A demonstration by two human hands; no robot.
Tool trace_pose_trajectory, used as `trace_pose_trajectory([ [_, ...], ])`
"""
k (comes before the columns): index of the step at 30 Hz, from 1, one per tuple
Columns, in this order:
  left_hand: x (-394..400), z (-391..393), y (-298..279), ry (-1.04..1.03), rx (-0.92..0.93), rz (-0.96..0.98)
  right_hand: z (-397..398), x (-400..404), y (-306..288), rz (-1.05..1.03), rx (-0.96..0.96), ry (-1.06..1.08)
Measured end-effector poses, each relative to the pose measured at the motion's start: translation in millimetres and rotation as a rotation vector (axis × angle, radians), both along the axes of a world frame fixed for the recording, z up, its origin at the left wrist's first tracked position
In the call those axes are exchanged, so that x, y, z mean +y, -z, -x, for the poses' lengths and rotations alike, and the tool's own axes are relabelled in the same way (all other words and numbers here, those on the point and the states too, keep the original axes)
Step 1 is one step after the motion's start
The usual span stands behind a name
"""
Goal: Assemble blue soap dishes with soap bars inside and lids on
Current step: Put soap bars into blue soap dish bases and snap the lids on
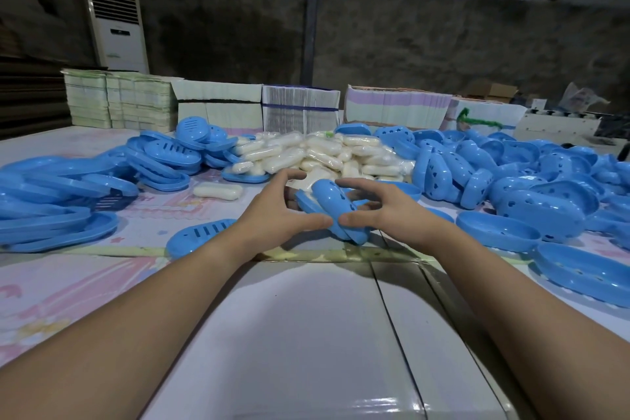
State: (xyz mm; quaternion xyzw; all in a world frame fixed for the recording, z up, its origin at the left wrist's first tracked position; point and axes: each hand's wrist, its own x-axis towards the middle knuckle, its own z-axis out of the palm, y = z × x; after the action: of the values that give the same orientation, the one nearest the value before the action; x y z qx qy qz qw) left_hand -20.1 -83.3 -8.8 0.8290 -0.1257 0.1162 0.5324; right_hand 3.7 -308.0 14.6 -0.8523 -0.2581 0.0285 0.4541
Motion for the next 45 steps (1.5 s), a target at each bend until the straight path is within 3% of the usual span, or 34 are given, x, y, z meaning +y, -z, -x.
trace_pose_trajectory([
  [3,-0.7,-0.1,0.0,0.052,0.033,0.163,0.0,1.6,1.5,-0.111,0.054,-0.032],
  [8,-1.5,1.2,3.3,0.112,0.056,0.265,0.7,2.5,2.5,-0.181,0.071,-0.055],
  [15,-3.1,1.3,5.6,0.19,0.01,0.289,2.1,5.5,5.2,-0.254,0.031,-0.061],
  [31,3.6,-3.2,7.4,0.212,-0.03,0.304,1.1,4.9,7.7,-0.212,-0.045,-0.087],
  [45,3.9,1.0,2.7,0.242,-0.057,0.333,-2.4,4.0,10.0,-0.315,0.034,-0.165],
])
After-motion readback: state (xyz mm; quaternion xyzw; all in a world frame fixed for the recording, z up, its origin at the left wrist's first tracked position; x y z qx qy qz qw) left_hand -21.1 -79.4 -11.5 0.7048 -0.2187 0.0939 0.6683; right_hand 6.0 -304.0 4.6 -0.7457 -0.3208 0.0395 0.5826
